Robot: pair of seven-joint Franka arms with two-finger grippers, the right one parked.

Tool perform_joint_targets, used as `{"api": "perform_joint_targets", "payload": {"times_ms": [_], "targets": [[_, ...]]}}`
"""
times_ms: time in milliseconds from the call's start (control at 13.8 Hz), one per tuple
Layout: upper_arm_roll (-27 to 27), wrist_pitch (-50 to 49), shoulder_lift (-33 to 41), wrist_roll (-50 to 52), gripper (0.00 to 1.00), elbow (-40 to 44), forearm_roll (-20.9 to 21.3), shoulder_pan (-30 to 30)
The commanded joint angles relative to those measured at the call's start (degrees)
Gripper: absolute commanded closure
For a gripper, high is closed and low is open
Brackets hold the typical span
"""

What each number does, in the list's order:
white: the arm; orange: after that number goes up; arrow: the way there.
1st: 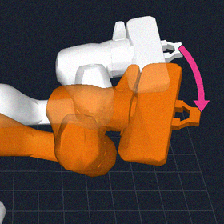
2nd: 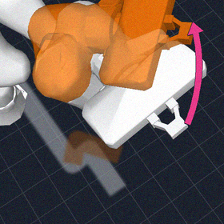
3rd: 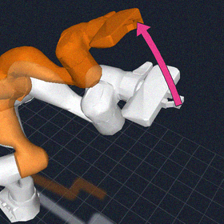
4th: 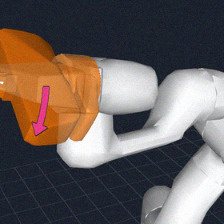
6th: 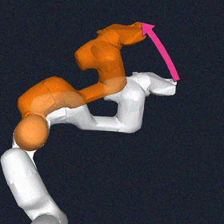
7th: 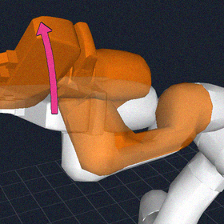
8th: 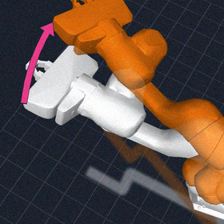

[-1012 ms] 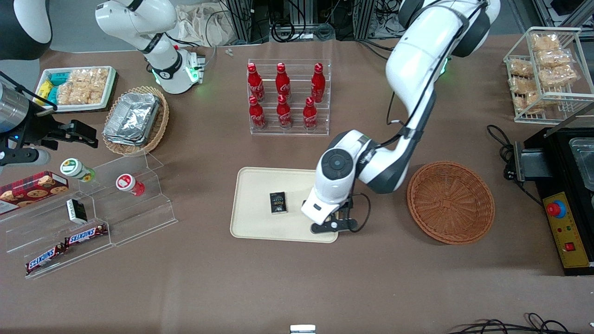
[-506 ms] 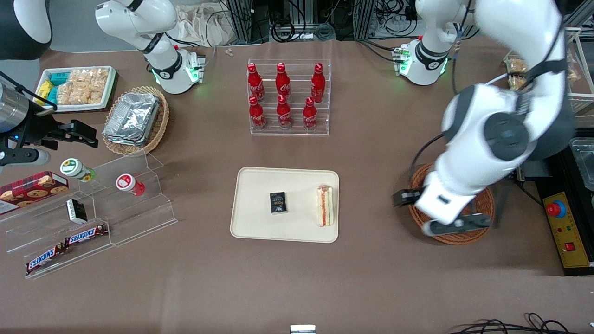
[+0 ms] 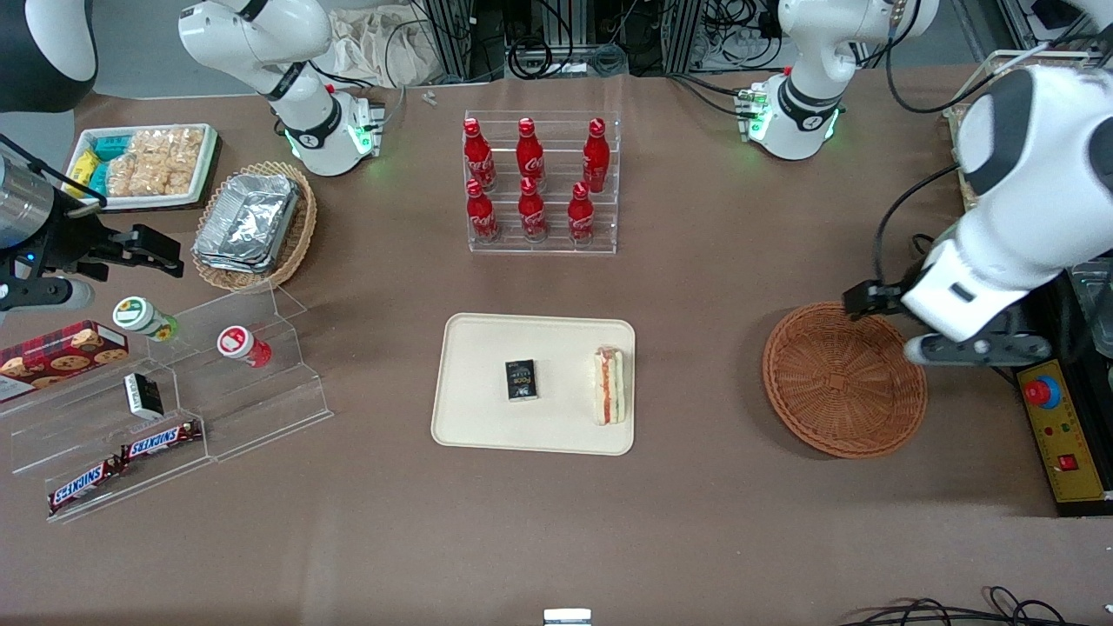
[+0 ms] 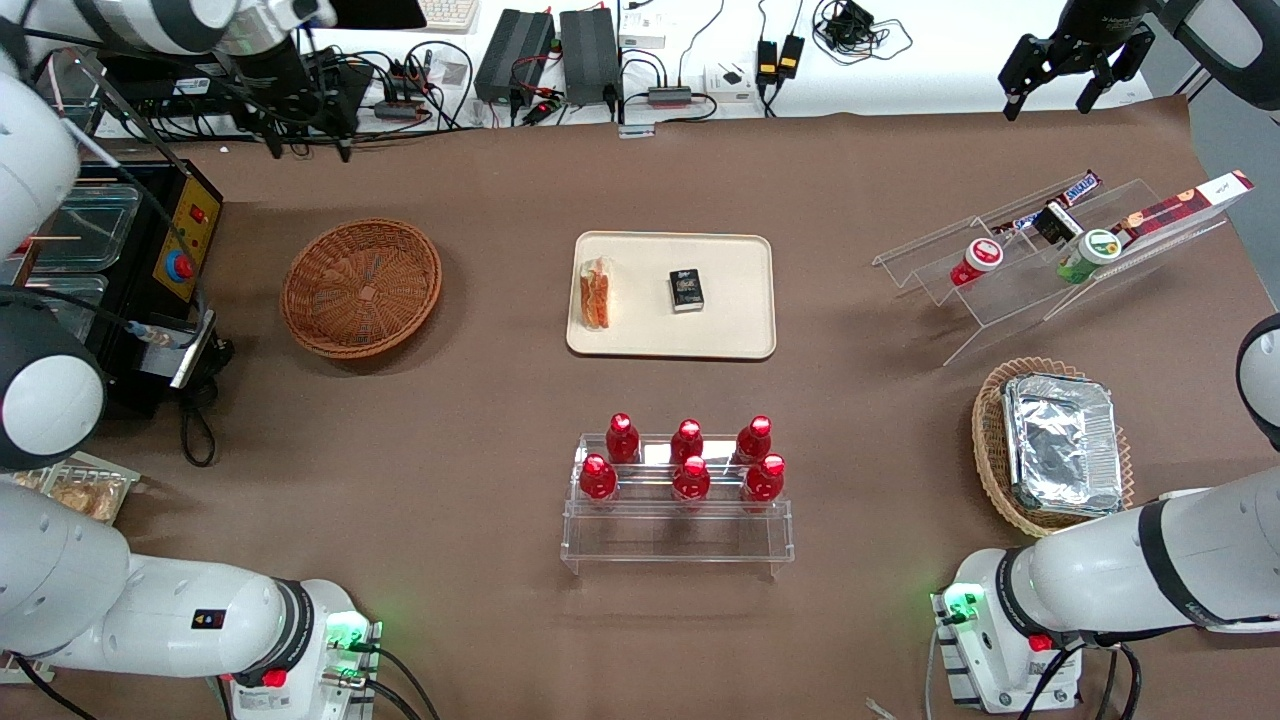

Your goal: Place sandwich from basket to tray

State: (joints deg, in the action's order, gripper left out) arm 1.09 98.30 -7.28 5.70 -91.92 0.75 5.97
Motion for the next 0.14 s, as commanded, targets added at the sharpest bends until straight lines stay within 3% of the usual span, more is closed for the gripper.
{"api": "perform_joint_targets", "payload": {"times_ms": [0, 72], "targets": [[0.06, -4.84, -1.41, -2.61, 0.0, 3.31, 0.92, -1.92], [0.14, -5.57, -1.5, -4.19, 0.0, 4.03, 1.88, -1.93]]}}
